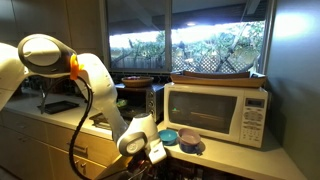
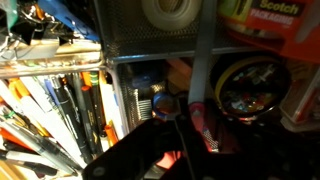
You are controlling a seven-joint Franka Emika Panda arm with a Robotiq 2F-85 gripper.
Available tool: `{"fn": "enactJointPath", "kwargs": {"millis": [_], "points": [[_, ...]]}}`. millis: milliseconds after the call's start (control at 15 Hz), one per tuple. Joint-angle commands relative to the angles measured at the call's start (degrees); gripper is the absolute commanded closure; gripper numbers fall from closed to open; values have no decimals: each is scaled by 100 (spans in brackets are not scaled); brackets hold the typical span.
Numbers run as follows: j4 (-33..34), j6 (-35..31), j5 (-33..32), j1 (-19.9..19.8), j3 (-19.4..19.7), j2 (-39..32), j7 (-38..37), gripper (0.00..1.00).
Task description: Put the scissors in the open drawer
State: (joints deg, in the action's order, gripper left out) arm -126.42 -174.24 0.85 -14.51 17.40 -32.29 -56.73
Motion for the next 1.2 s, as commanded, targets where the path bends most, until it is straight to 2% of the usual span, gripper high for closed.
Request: {"fn": "enactJointPath", "kwargs": {"millis": [0,133,267,400,600,733,933,1133], "points": [[183,104,479,217,272,-111,470,46],[137,455,490,569,738,23,473,32],[16,1091,320,830,1125,294,486,17],[-150,1853,72,836,1228,756,784,2],[-370,2629,-357,851,1370,1517,1143,0],[-564,3096,-848,708,1340,2129,1720,0],[-993,3370,-1682,549,1261,3033,2245,0],[-1554,3177,-2516,257,974,3778,2578,0]]}}
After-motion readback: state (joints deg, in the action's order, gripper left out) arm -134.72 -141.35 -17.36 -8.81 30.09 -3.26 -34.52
